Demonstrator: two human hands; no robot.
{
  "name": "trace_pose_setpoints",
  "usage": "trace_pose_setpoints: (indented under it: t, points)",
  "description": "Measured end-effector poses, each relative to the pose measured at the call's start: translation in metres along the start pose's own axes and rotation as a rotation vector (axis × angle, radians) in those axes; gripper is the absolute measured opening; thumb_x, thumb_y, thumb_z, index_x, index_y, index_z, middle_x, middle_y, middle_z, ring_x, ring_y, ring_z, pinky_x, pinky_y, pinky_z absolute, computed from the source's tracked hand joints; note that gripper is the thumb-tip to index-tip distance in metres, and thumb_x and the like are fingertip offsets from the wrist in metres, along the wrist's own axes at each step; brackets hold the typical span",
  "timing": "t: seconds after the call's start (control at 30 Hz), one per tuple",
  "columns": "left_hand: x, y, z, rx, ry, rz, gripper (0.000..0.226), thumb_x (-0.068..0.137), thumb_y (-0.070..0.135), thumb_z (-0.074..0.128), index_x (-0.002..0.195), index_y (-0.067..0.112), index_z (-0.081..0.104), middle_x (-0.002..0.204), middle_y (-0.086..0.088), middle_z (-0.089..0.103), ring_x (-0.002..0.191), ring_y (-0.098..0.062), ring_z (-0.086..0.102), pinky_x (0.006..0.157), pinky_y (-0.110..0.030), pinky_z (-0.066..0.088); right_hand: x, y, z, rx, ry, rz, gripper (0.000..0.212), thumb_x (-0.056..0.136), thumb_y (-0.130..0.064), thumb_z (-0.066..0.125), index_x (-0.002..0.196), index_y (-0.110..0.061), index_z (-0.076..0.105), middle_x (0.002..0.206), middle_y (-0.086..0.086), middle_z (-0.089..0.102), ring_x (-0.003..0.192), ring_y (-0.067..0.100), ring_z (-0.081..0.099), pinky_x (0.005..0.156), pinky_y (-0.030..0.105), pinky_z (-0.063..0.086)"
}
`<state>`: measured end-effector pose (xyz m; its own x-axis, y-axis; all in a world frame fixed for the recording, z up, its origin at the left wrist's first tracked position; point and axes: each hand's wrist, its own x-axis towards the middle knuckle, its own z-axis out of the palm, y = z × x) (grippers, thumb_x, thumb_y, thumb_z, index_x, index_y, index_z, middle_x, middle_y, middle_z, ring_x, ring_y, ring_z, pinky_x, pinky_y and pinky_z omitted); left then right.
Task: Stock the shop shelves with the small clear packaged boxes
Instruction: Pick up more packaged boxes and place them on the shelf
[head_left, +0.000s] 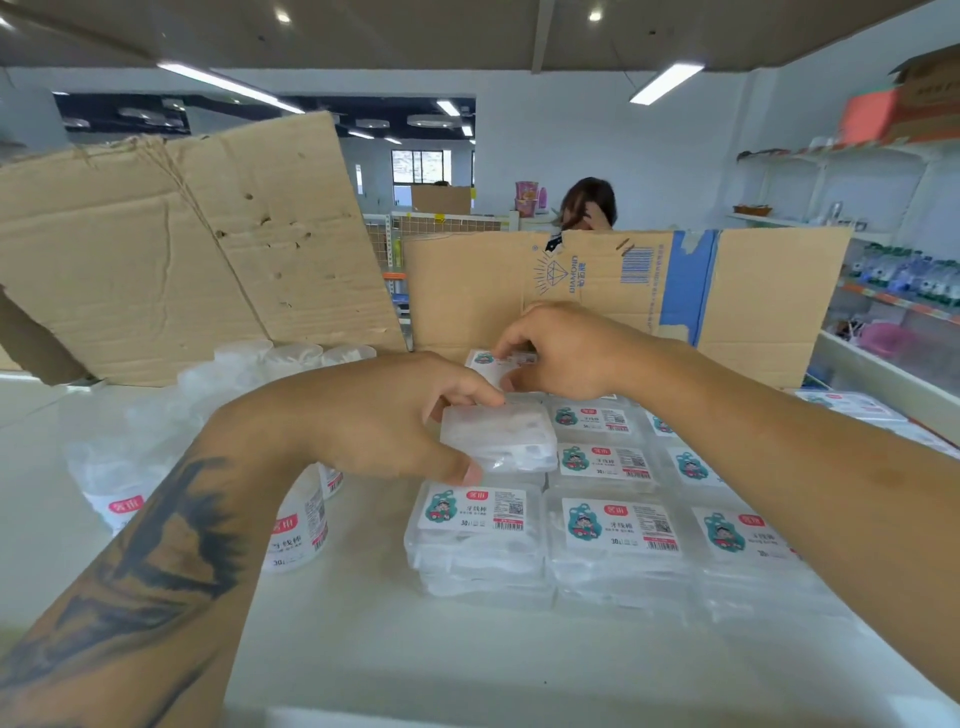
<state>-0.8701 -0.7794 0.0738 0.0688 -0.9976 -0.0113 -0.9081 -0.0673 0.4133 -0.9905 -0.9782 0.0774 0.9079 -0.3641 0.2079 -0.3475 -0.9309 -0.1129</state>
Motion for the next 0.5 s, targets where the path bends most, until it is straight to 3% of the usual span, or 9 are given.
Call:
trace_pose_setpoints:
  t: [0.1,0.23,0.3,0.37,0.43,0.5]
  points:
    - [0.000,0.006,0.000,-0.045,0.032,-0.012,0.055,0.084,0.036,0.084,0.134,0.040,0.061,0.117,0.022,0.069,0.106,0.006,0.064,0.094,-0.021,0.052,-0.003,-0.001,-0.003,-0.038,-0.043,0.018,0.041,0.093,-0.037,0.071,0.132,-0.027,0.066,0.132,-0.002,0.063,0.119,0.019,0.058,0.097,0.032,0.047]
    - [0.002,0.002,-0.003,-0.176,0.108,-0.002,0.053,0.075,0.050,0.083,0.124,0.038,0.069,0.106,0.006,0.076,0.098,-0.022,0.072,0.077,-0.024,0.057,-0.021,-0.003,-0.026,0.016,0.018,0.040,0.032,0.100,-0.028,0.061,0.131,-0.032,0.064,0.131,-0.006,0.063,0.119,0.016,0.058,0.099,0.031,0.047]
    - [0.001,0.004,-0.004,-0.261,0.152,0.015,0.051,0.073,0.050,0.081,0.121,0.035,0.072,0.109,0.012,0.076,0.099,-0.014,0.072,0.085,-0.024,0.056,-0.039,-0.007,-0.039,0.132,0.104,0.035,0.027,0.102,-0.023,0.058,0.123,-0.035,0.067,0.125,-0.013,0.065,0.117,0.009,0.060,0.104,0.030,0.047]
    - [0.002,0.007,-0.004,-0.334,0.194,0.052,0.048,0.076,0.047,0.083,0.119,0.030,0.074,0.115,0.015,0.075,0.102,-0.004,0.071,0.097,-0.030,0.053,-0.064,-0.015,-0.048,0.309,0.167,0.011,0.018,0.103,-0.030,0.058,0.114,-0.032,0.072,0.114,-0.017,0.069,0.109,0.003,0.063,0.104,0.030,0.049]
    - [0.001,0.011,-0.005,-0.425,0.192,0.087,0.041,0.084,0.036,0.083,0.120,0.020,0.074,0.117,0.005,0.076,0.111,-0.014,0.071,0.105,-0.038,0.052,-0.090,-0.024,-0.051,0.461,0.194,-0.041,0.028,0.098,-0.048,0.057,0.108,-0.029,0.074,0.107,-0.004,0.074,0.102,0.013,0.068,0.096,0.033,0.054]
    - [0.000,0.012,-0.007,-0.507,0.182,0.117,0.036,0.090,0.027,0.078,0.121,0.010,0.073,0.114,-0.009,0.077,0.112,-0.026,0.071,0.107,-0.044,0.052,-0.110,-0.029,-0.048,0.588,0.184,-0.089,0.034,0.087,-0.052,0.064,0.106,-0.026,0.074,0.104,-0.004,0.074,0.094,0.013,0.070,0.083,0.027,0.057]
